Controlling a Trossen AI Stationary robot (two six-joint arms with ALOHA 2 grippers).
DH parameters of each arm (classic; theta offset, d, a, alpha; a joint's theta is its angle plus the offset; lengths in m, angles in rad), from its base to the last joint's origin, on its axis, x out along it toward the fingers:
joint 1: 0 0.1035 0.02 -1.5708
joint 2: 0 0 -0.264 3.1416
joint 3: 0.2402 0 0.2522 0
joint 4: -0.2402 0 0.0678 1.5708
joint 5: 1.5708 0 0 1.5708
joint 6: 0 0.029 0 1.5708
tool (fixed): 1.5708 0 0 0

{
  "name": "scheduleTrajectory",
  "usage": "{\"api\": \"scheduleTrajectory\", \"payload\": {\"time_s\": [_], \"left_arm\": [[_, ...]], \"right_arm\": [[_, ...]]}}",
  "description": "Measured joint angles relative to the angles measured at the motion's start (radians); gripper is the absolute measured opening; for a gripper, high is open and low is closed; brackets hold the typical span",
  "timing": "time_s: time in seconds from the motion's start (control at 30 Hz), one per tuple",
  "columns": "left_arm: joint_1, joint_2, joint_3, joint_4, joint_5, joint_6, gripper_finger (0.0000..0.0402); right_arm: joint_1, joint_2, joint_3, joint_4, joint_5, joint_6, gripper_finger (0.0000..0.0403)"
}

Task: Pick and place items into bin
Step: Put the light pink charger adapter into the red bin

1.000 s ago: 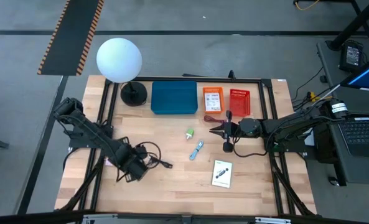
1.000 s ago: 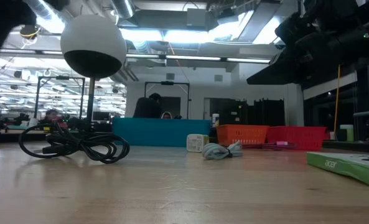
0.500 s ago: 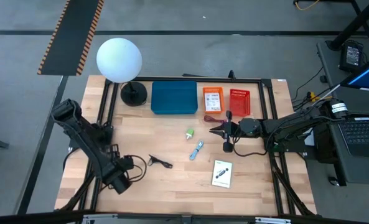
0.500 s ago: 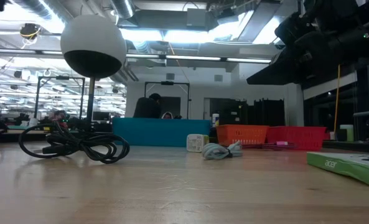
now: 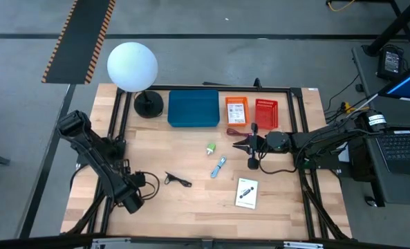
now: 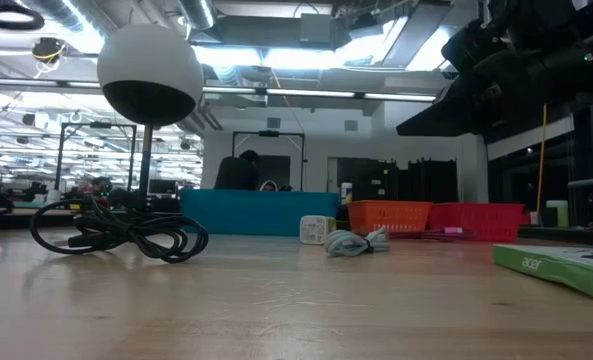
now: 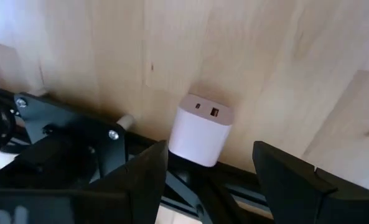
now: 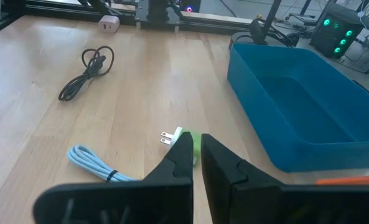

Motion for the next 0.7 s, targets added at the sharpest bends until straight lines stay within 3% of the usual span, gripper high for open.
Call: {"api": "scheduleTrajectory", "payload": {"time_s": [0.7], "left_arm": [[0.0, 0.0, -0.159, 0.158, 0.062, -0.022, 0.023]], "right_arm": [[0.0, 0.0, 0.0, 0.0, 0.0, 0.01, 0.0014]]}}
